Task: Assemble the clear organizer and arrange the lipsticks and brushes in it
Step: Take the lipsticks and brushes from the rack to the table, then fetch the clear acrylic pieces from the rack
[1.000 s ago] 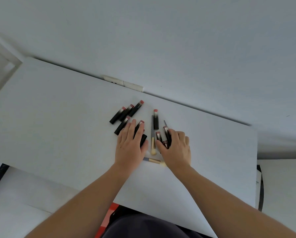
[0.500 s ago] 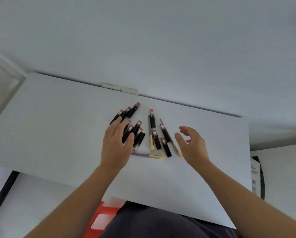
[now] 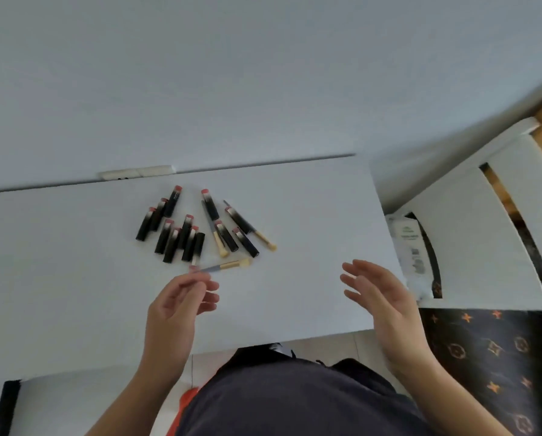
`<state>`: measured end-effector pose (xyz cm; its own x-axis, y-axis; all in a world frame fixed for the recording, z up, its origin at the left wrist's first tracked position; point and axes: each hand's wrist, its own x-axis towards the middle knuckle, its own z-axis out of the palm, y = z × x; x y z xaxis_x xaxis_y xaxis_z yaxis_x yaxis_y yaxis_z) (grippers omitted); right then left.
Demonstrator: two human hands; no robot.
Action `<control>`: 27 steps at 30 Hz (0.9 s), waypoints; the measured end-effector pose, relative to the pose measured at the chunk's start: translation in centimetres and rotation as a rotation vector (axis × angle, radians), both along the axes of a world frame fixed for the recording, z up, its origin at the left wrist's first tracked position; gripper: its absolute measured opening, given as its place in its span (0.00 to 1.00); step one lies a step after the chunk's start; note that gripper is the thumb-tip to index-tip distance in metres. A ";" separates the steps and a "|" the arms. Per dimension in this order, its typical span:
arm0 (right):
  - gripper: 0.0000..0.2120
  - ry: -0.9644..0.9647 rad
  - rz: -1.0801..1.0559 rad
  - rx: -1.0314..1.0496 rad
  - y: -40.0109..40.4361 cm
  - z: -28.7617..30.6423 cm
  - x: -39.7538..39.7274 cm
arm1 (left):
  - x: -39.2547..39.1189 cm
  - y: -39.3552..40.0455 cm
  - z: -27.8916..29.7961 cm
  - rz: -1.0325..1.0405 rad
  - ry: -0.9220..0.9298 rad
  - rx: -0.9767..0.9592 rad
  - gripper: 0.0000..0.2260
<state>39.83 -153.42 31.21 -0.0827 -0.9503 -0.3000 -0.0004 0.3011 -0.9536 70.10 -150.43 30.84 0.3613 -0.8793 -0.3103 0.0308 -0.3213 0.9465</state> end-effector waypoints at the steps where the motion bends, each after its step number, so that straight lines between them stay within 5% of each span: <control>1: 0.09 -0.022 -0.048 0.008 1.9 -0.2 -1.2 | -1.4 0.4 -0.2 -0.016 0.043 0.021 0.12; 16: 0.09 -0.086 -0.831 -0.018 27.1 -0.3 -17.2 | -24.1 7.0 0.2 -0.618 0.111 0.059 0.08; 27: 0.10 -0.140 -1.425 0.031 41.4 -1.3 -17.6 | -36.6 10.3 -0.3 -1.108 0.091 0.145 0.12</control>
